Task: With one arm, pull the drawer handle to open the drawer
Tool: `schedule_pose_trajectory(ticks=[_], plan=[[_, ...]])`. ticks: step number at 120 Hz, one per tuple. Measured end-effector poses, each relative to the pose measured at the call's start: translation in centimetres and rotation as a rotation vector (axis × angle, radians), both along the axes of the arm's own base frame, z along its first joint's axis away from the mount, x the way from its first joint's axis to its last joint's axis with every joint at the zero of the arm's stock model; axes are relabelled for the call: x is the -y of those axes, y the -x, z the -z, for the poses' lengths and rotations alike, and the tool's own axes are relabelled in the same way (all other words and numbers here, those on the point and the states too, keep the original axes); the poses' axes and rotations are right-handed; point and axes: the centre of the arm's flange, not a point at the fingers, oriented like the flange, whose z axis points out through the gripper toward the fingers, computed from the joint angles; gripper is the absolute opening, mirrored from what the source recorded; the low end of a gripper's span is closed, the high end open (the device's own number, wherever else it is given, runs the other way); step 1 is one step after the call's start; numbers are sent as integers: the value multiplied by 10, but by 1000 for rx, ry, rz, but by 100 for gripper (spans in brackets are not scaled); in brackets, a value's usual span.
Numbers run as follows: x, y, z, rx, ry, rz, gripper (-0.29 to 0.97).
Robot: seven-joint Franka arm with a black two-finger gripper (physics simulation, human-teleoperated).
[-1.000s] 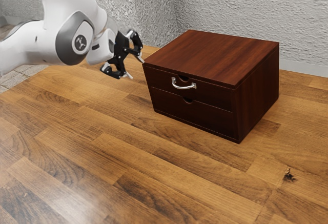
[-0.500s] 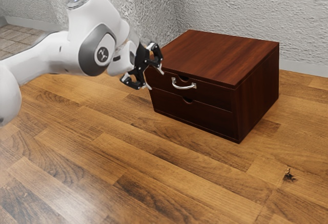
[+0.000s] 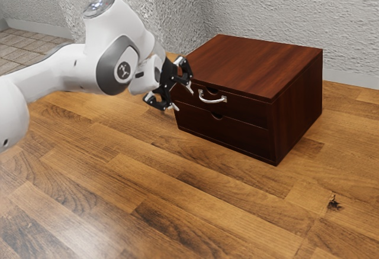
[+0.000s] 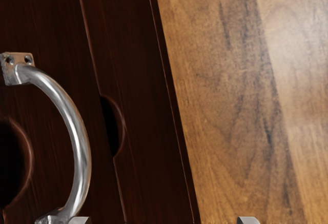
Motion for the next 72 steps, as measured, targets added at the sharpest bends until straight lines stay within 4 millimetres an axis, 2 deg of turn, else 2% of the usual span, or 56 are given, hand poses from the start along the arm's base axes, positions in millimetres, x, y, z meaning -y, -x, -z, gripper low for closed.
schedule_pose_trajectory(ticks=[17, 24, 34, 52, 65, 72], plan=[[-1, -2, -14, 29, -5, 1, 33], [-2, -4, -14, 34, -8, -1, 33], [0, -10, -3, 26, -2, 2, 33], [19, -19, 14, 17, 18, 33, 33], [6, -21, 25, 8, 30, 14, 33], [7, -22, 27, 9, 36, 16, 37]])
